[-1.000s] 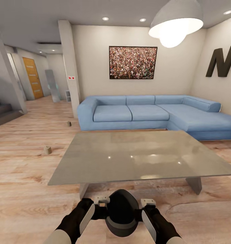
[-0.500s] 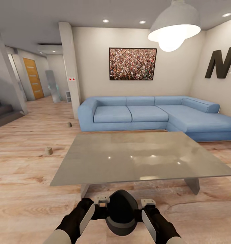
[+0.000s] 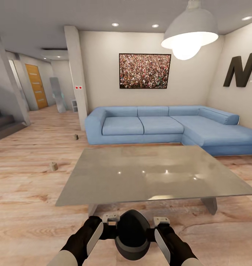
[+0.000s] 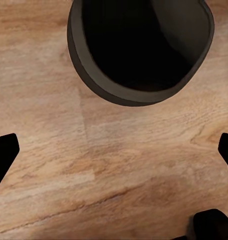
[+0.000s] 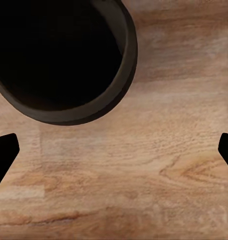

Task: Place each of the two pumpkins and all three candles from the living room inside a cabinet in the living room (use any cabinet), then make sure every cabinet is closed, and position the cauldron so it is next to a table in the living room.

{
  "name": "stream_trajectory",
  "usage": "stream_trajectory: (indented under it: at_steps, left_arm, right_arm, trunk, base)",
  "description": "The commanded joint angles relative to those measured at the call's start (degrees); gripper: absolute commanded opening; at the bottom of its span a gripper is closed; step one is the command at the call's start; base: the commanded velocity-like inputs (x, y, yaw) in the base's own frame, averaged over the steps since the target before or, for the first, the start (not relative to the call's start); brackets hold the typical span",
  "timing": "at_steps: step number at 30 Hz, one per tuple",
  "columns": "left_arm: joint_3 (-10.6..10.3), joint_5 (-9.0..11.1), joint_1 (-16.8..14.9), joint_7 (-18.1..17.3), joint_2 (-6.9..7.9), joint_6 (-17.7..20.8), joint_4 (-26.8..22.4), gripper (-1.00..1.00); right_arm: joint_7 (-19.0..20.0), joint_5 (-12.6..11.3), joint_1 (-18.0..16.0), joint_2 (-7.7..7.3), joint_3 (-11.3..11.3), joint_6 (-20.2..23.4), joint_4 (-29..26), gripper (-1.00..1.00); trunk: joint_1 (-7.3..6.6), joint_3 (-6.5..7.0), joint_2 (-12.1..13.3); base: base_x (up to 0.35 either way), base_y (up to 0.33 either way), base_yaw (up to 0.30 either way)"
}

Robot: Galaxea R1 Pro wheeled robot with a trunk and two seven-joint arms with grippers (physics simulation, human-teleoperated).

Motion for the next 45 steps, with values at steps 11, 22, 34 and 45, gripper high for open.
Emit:
stream_trajectory:
  at_steps: [11,22,34,45]
  left_arm:
    - [-0.2,0.5,0.0,0.4,-0.01,0.2,-0.1,1.00]
    - [-0.1,0.4,0.0,0.4,-0.13,0.2,-0.1,1.00]
    - [-0.1,0.2,0.0,0.4,-0.13,0.2,-0.1,1.00]
    - [-0.1,0.1,0.0,0.4,-0.13,0.2,-0.1,1.00]
  right_arm:
    - [-0.5,-0.6,0.0,-0.01,0.3,0.2,-0.8,1.00]
    - [-0.5,-0.6,0.0,-0.01,0.3,0.3,-0.8,1.00]
    - [-0.5,-0.6,0.0,0.00,0.3,0.4,-0.8,1.00]
    - [-0.5,-0.6,0.0,0.00,0.3,0.4,-0.8,1.00]
  trunk:
    - [-2.43,2.12,4.4]
    - [-4.85,4.22,8.8]
    - [-7.48,6.37,13.6]
    - [-9.90,8.35,18.0]
  base:
    - [-0.004,0.000,0.198]
    - [-0.214,0.000,0.283]
    - [-0.044,0.000,0.288]
    - [-0.313,0.000,0.292]
